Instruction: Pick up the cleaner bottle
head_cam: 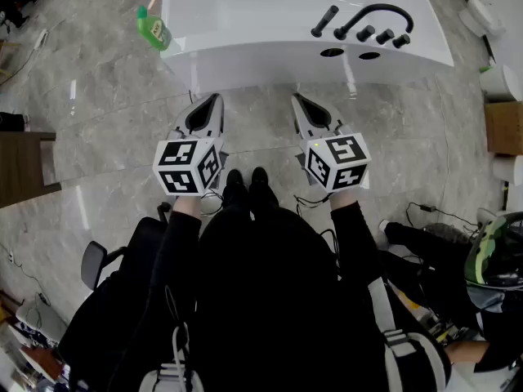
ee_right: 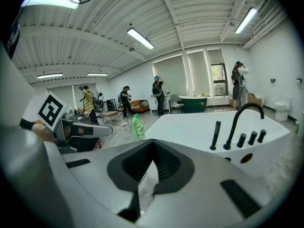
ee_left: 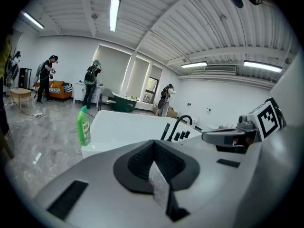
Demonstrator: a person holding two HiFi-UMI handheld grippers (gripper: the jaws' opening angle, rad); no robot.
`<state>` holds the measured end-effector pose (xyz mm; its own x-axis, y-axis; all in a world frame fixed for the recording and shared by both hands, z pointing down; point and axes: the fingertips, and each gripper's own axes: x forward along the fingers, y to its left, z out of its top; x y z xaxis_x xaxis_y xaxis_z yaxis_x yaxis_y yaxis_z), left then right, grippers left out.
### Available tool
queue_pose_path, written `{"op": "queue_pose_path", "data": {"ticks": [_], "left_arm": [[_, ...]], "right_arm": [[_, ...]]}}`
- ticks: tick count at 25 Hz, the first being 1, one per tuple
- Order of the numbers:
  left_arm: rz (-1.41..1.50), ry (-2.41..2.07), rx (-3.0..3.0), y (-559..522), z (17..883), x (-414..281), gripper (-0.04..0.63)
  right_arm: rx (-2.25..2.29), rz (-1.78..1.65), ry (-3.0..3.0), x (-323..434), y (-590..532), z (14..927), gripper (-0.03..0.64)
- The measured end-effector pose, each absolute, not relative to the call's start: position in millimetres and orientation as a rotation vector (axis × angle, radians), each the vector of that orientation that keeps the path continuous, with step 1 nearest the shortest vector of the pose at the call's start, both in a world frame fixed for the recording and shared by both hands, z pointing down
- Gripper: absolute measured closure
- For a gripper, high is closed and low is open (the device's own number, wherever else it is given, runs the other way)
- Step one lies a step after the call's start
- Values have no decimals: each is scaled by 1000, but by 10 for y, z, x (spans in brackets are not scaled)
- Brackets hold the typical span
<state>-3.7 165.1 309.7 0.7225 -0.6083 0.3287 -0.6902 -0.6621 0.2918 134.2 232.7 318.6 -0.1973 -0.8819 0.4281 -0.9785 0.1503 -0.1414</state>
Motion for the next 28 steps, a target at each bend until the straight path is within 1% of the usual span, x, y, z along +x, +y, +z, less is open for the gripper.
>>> {"op": "queue_pose_path", "data": {"ticks": [20, 28], "left_arm": [[286, -1087, 2515, 1422, 3081, 25, 588], [252, -1184, 2526, 1322, 2914, -82, 588]], "right_arm": [[1780, 549, -2198, 1604, 2130, 3179, 615], [1708, 494, -2301, 1463, 1919, 3004, 615]]}}
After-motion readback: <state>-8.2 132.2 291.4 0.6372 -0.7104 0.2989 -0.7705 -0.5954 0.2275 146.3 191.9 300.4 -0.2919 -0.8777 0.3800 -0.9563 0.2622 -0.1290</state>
